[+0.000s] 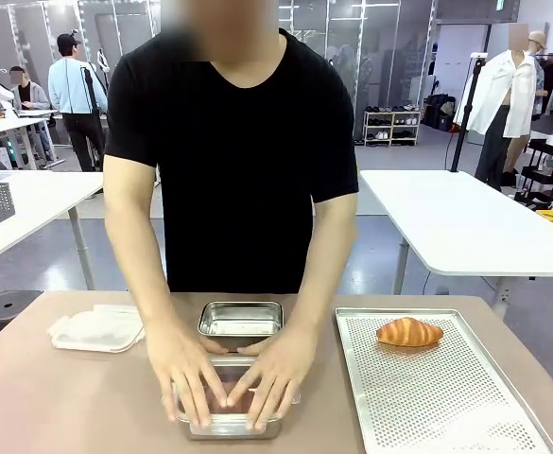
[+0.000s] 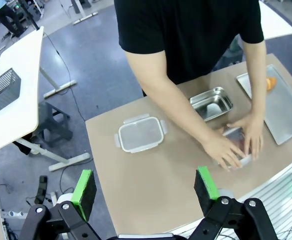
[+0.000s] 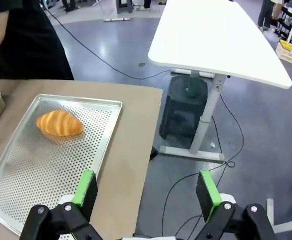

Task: Place the bread into the airtight container.
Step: Pick up a Butter Roll and place it into an empty Airtight Container.

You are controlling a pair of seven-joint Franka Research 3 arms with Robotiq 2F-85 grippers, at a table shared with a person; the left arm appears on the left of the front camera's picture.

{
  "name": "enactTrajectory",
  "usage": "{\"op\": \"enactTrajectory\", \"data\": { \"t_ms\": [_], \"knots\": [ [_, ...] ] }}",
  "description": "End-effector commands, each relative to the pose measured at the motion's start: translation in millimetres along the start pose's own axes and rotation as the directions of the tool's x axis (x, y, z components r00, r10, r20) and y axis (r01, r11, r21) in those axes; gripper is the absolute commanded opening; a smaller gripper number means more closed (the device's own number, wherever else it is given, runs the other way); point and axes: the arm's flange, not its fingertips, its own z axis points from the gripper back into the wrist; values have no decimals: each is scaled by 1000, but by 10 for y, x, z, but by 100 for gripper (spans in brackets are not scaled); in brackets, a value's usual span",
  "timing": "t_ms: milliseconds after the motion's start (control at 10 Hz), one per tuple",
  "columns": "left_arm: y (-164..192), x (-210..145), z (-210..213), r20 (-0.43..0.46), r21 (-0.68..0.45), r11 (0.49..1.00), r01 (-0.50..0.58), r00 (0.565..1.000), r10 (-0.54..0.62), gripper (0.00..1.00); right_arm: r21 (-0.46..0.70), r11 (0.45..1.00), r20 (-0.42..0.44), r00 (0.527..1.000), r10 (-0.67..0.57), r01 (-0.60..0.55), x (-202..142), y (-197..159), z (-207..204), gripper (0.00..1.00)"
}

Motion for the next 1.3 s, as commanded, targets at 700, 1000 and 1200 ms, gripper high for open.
{"op": "enactTrajectory", "data": {
  "t_ms": [700,1000,1200],
  "knots": [
    [5,13,7,0,1,1000,4,1000,-4,100,-7,1000,5,1000,-11,11,67,-13,81,100],
    [5,13,7,0,1,1000,4,1000,-4,100,-7,1000,5,1000,-11,11,67,-13,81,100],
    [5,13,7,0,1,1000,4,1000,-4,100,-7,1000,5,1000,-11,11,67,-13,81,100]
  ]
}}
